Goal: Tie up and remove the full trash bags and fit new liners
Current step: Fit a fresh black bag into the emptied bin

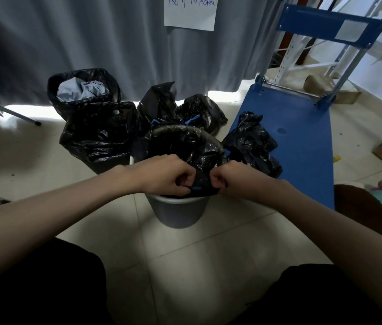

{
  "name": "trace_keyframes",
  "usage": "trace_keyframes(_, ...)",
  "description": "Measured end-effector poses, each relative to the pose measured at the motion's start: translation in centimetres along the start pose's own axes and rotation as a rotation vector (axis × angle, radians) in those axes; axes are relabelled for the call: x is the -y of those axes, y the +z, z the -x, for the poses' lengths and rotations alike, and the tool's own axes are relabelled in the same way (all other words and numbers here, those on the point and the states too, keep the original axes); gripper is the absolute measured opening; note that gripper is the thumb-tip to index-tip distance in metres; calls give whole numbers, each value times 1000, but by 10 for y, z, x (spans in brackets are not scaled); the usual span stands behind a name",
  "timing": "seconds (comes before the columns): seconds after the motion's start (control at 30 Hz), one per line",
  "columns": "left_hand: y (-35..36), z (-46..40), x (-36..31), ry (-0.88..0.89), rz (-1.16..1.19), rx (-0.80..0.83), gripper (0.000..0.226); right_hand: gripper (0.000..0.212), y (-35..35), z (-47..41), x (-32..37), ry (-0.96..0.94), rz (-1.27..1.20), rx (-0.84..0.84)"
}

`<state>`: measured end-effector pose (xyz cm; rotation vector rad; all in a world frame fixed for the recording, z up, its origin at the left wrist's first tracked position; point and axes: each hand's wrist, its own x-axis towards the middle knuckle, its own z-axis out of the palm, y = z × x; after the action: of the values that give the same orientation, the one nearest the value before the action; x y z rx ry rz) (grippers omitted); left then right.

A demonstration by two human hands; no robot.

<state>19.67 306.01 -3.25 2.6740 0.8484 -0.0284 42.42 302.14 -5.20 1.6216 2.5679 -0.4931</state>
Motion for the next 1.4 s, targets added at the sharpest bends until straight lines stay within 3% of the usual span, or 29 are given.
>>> trace_keyframes(0.23,3,34,-2,42,-167,46,15,17,-5,5,11,37,34,107)
trace_keyframes(0.33,10,45,-3,93,-196,16,32,19,-6,1,18,30,0,46)
trace_keyframes(0.43,16,53,-2,123,-232,-8,44,4,-4,-1,27,30,-35,-14)
trace_keyframes(0.63,22,63,5,134,-282,-42,56,33,9,-8,31,50,28,27)
trace_keyframes(0.9,22,73,8,116,-419,10,59,32,8,-9,42,45,269,-10)
trace_keyframes(1.03,9,69,10,145,-432,-168,49,42,2,-19,48,21,161,30)
trace_keyframes(1.17,6,65,20,-53,-381,-324,22,43,8,-23,53,-3,161,68)
trace_keyframes(1.27,9,63,32,-292,-368,-338,32,48,11,-26,56,-15,198,55)
trace_keyframes(1.4,10,58,48,-580,-111,-349,37,52,10,-33,61,-44,163,54)
